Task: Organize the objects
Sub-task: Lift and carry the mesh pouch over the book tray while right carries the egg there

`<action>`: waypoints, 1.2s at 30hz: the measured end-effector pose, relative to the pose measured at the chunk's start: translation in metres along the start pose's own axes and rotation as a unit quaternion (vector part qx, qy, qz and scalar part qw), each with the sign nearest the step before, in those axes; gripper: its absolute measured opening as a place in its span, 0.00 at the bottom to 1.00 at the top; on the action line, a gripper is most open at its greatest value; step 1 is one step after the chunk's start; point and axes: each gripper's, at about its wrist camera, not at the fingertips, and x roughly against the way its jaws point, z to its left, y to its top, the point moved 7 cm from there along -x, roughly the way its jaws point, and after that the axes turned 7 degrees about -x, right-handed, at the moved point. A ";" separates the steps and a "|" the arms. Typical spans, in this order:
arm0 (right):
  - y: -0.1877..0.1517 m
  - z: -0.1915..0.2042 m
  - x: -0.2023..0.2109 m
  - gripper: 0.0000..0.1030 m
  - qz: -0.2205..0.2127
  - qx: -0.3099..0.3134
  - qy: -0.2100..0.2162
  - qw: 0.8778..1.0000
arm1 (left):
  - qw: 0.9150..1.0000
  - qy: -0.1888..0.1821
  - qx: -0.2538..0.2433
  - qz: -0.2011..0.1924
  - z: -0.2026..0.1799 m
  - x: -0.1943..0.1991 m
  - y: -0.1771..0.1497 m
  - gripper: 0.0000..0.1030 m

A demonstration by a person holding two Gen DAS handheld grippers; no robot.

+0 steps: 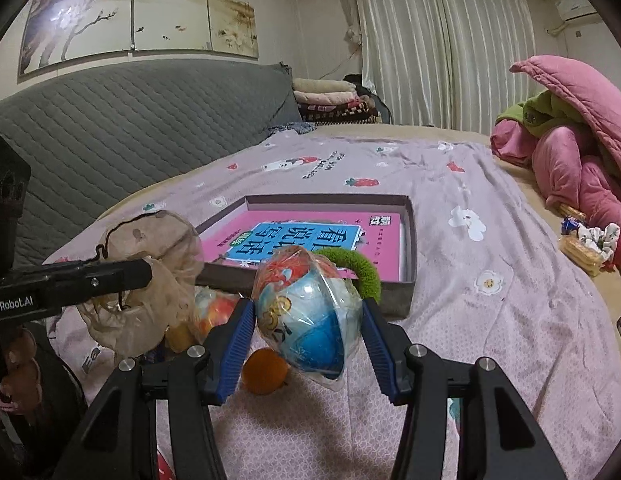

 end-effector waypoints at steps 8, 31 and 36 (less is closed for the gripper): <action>0.005 0.001 0.008 0.53 -0.019 -0.003 0.001 1.000 | 1.000 0.021 0.002 -0.015 0.014 0.004 0.011 0.21; 0.041 0.016 -0.015 0.53 -0.029 0.008 -0.003 1.000 | 0.999 0.039 0.003 -0.017 0.049 -0.032 0.039 0.22; 0.048 0.011 -0.024 0.53 -0.028 0.003 -0.005 1.000 | 0.999 0.035 0.005 -0.017 0.058 -0.039 0.046 0.22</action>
